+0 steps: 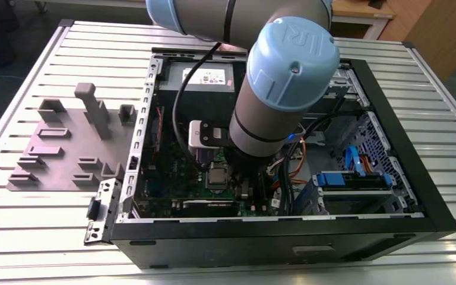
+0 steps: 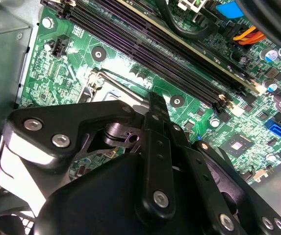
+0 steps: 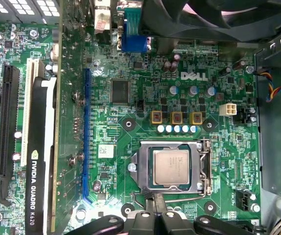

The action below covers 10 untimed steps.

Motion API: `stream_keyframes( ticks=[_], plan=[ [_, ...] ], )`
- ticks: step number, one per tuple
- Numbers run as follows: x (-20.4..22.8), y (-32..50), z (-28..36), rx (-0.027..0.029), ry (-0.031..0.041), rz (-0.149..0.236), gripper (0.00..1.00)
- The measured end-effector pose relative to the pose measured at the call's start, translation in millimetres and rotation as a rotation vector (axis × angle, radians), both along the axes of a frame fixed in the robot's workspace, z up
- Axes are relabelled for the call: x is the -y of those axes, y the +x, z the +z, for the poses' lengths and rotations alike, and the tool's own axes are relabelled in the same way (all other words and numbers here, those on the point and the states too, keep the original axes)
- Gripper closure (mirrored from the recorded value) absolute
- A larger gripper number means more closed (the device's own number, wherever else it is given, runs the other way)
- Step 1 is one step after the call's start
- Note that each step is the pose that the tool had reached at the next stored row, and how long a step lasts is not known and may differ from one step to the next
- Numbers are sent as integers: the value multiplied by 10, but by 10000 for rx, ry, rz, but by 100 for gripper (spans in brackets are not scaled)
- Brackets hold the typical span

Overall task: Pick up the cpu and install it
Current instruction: 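Install the first cpu locking lever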

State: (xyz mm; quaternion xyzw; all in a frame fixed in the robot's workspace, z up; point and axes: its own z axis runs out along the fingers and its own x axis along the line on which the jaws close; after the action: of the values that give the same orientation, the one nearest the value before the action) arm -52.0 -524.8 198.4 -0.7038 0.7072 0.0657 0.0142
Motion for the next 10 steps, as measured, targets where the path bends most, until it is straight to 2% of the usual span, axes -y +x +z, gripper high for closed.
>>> stream_keyframes(
  ticks=[3,6,10],
  plan=[
    [0,0,-1,1,-44,0,89],
    [-1,0,0,-1,-140,1,89],
    [-8,-1,-2,0,-148,0,89]
  ],
)
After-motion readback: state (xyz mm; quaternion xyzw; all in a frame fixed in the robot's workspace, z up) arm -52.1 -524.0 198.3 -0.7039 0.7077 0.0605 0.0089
